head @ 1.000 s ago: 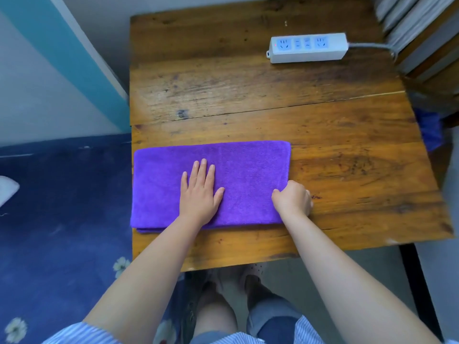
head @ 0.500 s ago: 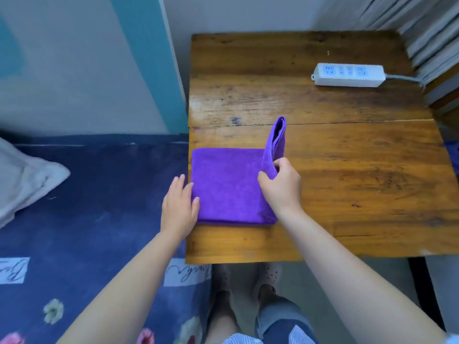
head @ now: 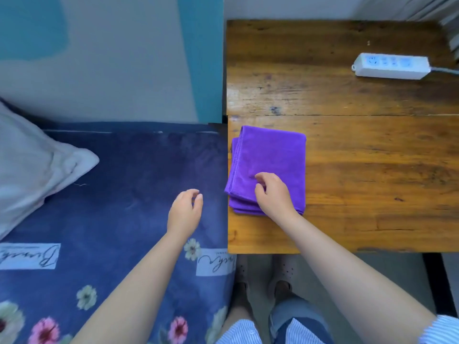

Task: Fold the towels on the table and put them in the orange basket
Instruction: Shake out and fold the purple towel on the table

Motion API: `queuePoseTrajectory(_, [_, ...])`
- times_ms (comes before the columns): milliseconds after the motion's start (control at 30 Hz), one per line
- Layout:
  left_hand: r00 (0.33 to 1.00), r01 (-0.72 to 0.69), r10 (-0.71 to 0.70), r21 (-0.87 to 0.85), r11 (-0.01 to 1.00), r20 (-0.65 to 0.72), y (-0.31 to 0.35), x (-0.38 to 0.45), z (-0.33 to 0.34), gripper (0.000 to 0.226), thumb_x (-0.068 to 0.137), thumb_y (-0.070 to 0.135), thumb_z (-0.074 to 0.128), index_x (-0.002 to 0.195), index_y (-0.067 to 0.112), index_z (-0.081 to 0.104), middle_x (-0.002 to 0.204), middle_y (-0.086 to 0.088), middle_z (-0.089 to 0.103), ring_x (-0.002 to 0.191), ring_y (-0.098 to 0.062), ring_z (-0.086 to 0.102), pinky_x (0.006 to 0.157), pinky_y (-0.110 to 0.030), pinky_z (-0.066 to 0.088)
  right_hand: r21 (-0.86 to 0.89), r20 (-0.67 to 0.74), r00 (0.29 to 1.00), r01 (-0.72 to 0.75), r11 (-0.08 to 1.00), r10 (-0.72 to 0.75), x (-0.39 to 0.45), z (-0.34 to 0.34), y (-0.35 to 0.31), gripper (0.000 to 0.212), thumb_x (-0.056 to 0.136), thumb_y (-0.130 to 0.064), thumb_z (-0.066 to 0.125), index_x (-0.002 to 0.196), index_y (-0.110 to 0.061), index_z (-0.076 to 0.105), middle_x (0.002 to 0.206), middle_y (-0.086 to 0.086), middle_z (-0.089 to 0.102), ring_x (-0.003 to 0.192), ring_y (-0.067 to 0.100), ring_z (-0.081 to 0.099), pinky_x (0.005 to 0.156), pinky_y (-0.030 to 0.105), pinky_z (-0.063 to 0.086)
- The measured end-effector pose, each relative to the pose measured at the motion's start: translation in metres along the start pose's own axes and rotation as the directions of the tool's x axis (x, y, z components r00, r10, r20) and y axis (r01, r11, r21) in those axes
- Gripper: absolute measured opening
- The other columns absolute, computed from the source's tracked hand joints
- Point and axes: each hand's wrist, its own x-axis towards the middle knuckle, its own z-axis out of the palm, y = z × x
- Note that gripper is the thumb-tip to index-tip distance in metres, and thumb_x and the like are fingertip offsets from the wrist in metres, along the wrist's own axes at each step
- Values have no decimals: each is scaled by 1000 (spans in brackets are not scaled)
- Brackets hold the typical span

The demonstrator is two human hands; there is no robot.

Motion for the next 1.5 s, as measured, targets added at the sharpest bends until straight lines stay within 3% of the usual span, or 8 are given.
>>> queuePoseTrajectory(133, [991,38,-20,-135,990,129,42,17,13,34,92,34,47,109,7,60,107,-4,64,98,-17,55,79,-24,38,-293,11,981,188,937,-193,-18,-20,33,39,76,-9,65,113,1,58,119,19,58,118,35,48,100,40,34])
queuePoseTrajectory(267, [978,47,-42,-21,999,205,69,28,26,34,89,36,52,104,6,59,96,-4,60,94,-21,54,75,-28,39,-550,151,975,221,805,-165,-26,-26,55,58,77,-16,66,131,-14,47,148,10,32,140,33,20,112,54,11])
queuePoseTrajectory(433, [993,-59,72,-142,988,89,86,19,27,18,87,23,55,93,7,62,79,4,55,77,-14,50,67,-24,38,-456,26,962,252,853,-270,-30,-28,63,49,61,15,67,106,-3,67,122,23,58,116,52,47,91,66,35])
queuePoseTrajectory(767, [993,58,-41,-148,987,112,44,-6,44,23,87,23,58,102,5,59,64,10,46,66,-11,46,56,-20,34,-443,42,943,314,840,-331,-43,-27,75,41,62,12,71,101,1,68,116,25,62,110,54,50,86,66,39])
queuePoseTrajectory(967, [988,-146,151,148,978,-23,45,-9,42,45,86,14,56,129,5,45,125,-13,48,117,-29,44,92,-37,39,-480,242,962,229,847,-123,-44,-26,69,54,91,-35,48,139,-14,34,154,8,15,144,25,7,116,46,5])
queuePoseTrajectory(1100, [883,-440,469,310,843,-20,67,3,44,42,79,-8,52,120,-7,54,129,-27,49,122,-43,45,91,-48,43,-398,62,953,295,869,-295,-33,-41,59,28,79,-7,57,102,6,65,118,28,60,113,46,54,93,59,40])
queuePoseTrajectory(1267, [914,-403,395,344,848,96,98,36,60,53,89,-1,34,141,4,27,155,-12,13,144,-23,4,116,-33,0,-370,-8,980,181,911,-198,25,-42,47,44,95,-6,35,137,2,30,152,21,13,142,34,7,116,41,8])
queuePoseTrajectory(1500, [909,-400,399,523,753,120,81,59,80,56,97,28,28,147,12,10,157,-8,0,145,-21,-3,116,-38,-1,-528,21,968,222,820,-249,62,-17,68,54,96,-31,32,145,-16,14,156,6,2,144,23,-2,115,35,-5])
